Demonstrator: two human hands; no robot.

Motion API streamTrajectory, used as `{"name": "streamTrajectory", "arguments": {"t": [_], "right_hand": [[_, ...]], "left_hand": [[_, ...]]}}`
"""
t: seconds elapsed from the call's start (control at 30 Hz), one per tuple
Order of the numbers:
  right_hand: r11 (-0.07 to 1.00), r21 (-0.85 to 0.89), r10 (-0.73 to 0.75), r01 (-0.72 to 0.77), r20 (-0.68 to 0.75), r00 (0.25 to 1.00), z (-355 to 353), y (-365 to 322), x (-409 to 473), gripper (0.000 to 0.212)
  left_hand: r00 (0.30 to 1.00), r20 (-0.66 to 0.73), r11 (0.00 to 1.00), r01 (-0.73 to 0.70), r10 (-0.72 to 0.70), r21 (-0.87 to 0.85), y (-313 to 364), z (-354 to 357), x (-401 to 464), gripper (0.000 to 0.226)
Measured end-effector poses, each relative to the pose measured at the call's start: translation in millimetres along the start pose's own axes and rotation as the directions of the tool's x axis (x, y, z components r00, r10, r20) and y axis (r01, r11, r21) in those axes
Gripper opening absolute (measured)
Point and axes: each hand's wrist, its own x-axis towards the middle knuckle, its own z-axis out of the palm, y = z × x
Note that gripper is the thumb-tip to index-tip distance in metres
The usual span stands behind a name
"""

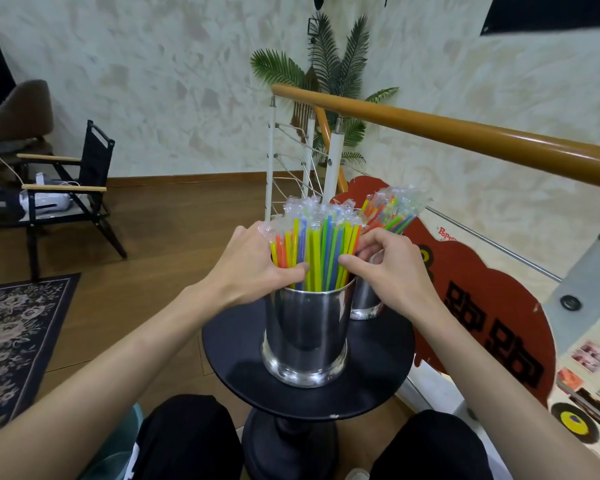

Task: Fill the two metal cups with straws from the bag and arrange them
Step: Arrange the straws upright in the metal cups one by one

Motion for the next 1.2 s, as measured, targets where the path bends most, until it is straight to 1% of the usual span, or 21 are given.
{"name": "streamTrajectory", "arguments": {"t": [0.07, 0.13, 0.2, 0.27, 0.33, 0.43, 0.5, 0.57, 0.7, 0.83, 0.97, 1.07, 1.2], "right_hand": [[1.000, 0.000, -0.001, 0.001, 0.005, 1.000, -0.5, 1.7, 0.6, 0.021], [1.000, 0.005, 0.005, -0.005, 0.016, 1.000, -1.5, 2.8, 1.1, 0.018], [0.999, 0.026, 0.021, -0.023, 0.051, 0.998, -2.8, 3.7, 1.7, 0.016], [0.997, 0.061, 0.038, -0.044, 0.101, 0.994, -3.8, 4.4, 2.2, 0.013], [0.994, 0.099, 0.035, -0.050, 0.139, 0.990, -4.7, 4.8, 2.4, 0.013], [0.991, 0.135, -0.008, -0.016, 0.176, 0.984, -5.3, 4.2, 3.0, 0.022], [0.989, 0.144, -0.046, 0.018, 0.193, 0.980, -4.3, 3.1, 3.8, 0.019], [0.989, 0.136, -0.080, 0.054, 0.196, 0.977, -2.8, 2.9, 5.1, 0.011], [0.985, 0.126, -0.139, 0.116, 0.189, 0.972, -0.5, 2.5, 5.6, 0.009], [0.986, 0.117, -0.135, 0.115, 0.181, 0.974, 3.1, 4.9, 4.4, 0.007], [0.979, 0.195, -0.084, 0.057, 0.136, 0.987, 4.8, 6.2, 1.2, 0.019], [0.980, 0.192, -0.078, 0.051, 0.134, 0.988, 4.3, 5.5, 0.7, 0.019], [0.983, 0.176, -0.079, 0.053, 0.145, 0.986, 4.3, 4.1, 0.9, 0.016]], "left_hand": [[1.000, 0.020, 0.999, 0.022, -0.022, -0.043, -0.3, 0.2, 0.4, 0.015], [0.995, 0.059, 0.978, 0.090, -0.081, -0.190, -0.4, 1.2, 0.7, 0.013], [0.989, 0.079, 0.938, 0.145, -0.126, -0.316, -0.2, 2.3, 0.8, 0.006], [0.985, 0.082, 0.916, 0.174, -0.155, -0.362, 0.9, 3.6, 1.4, 0.011], [0.981, 0.099, 0.906, 0.191, -0.165, -0.377, 3.0, 4.1, 2.2, 0.011], [0.980, 0.122, 0.906, 0.193, -0.158, -0.377, 3.7, 3.4, 3.1, 0.007], [0.981, 0.117, 0.908, 0.187, -0.154, -0.374, 4.4, 1.8, 2.9, 0.012], [0.982, 0.112, 0.906, 0.184, -0.153, -0.380, 5.3, -0.7, 2.4, 0.015], [0.989, 0.083, 0.881, 0.146, -0.122, -0.450, 9.4, -4.4, -0.9, 0.027], [0.993, 0.091, 0.887, 0.106, -0.072, -0.449, 9.6, -2.9, -4.2, 0.038], [0.989, 0.088, 0.920, 0.140, -0.115, -0.366, 1.6, 0.2, -2.3, 0.034], [0.985, 0.076, 0.919, 0.173, -0.156, -0.355, 0.9, 3.8, -0.1, 0.026], [0.980, 0.073, 0.910, 0.201, -0.187, -0.362, 4.6, 6.1, 0.8, 0.023]]}}
